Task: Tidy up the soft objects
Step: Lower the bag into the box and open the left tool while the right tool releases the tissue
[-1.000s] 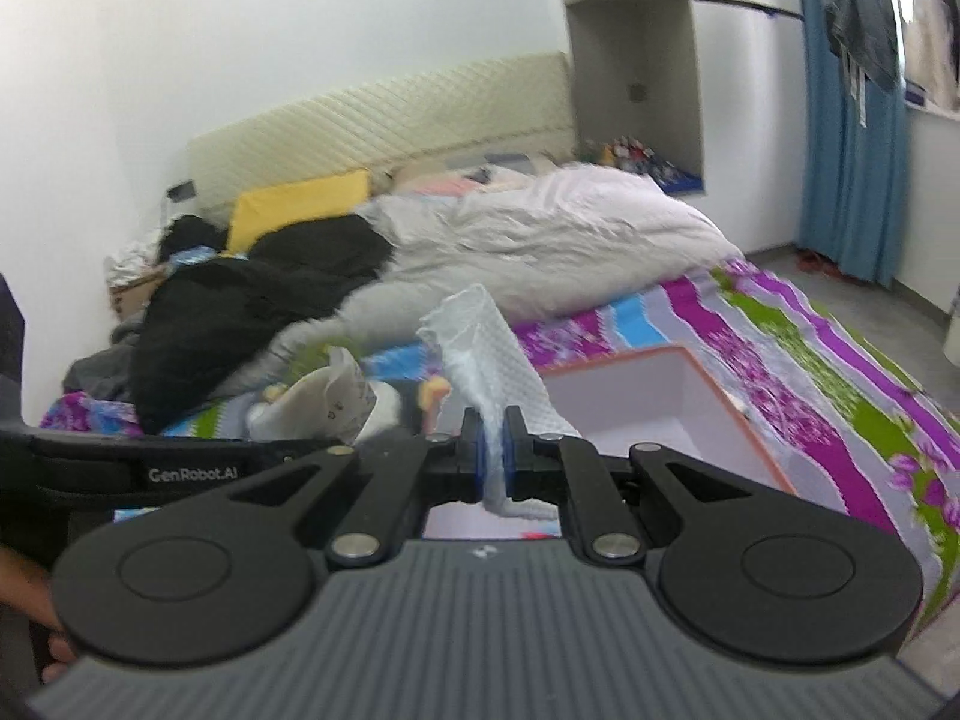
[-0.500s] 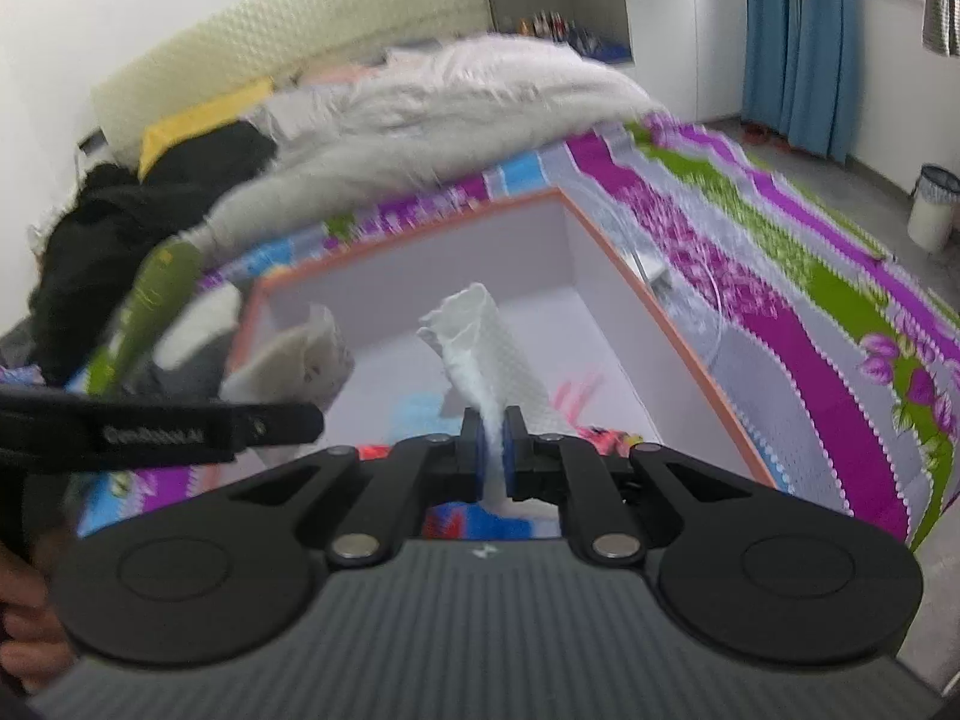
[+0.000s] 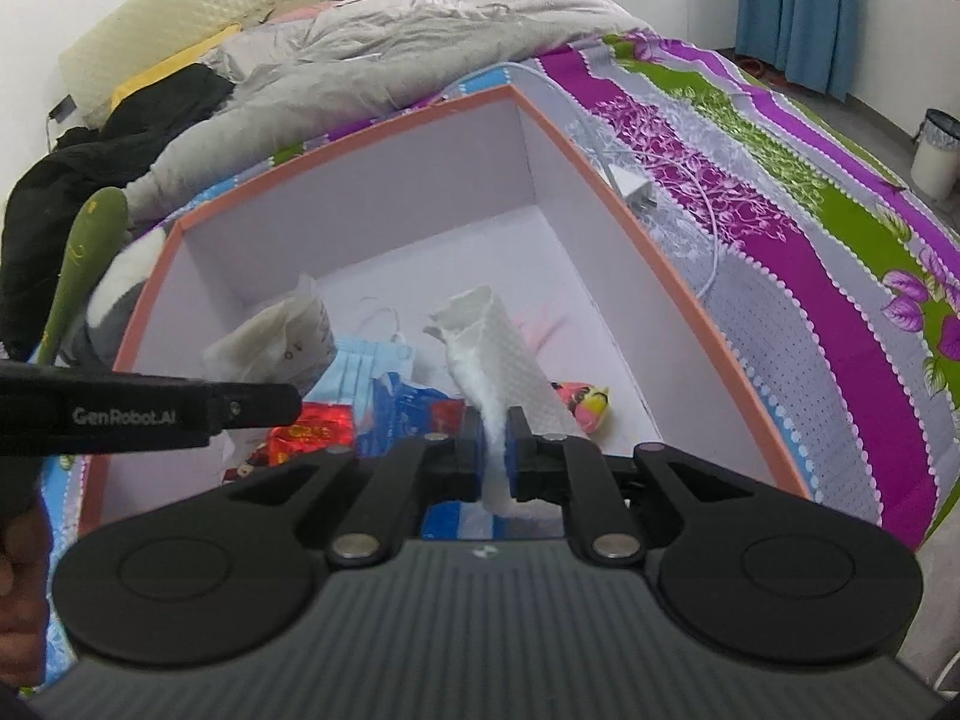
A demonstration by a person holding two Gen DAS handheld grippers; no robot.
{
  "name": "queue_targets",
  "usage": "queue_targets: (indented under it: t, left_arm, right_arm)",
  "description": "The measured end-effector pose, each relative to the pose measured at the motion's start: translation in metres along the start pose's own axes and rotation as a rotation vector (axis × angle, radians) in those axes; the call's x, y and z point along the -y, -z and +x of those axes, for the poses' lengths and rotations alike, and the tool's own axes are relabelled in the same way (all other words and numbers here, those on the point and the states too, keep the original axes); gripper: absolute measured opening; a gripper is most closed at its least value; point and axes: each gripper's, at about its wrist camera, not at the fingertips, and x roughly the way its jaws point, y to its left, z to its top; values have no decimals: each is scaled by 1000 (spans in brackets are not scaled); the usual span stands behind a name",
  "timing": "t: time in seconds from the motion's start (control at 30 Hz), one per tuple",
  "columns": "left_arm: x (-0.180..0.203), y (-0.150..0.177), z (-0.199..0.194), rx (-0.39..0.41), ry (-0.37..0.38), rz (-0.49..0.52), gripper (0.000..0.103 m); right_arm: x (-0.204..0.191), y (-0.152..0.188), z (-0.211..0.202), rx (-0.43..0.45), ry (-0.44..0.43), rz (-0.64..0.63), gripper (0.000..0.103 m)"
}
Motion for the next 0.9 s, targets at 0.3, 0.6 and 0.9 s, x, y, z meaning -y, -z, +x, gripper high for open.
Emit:
queue_targets:
  t: [0.3,0.6,0.9]
  left_arm:
    - [-2,1,-27,41,9,10,46]
    - [7,1,-101,141,24,38,46]
    - [24,18,-191,265,59,78,46]
  right_arm:
    - [-3,-3,-17,33,-9,36,57]
    - [-20,-15,-84,160,3,22,57]
    - [-43,-12,-169,303,8,-5,57]
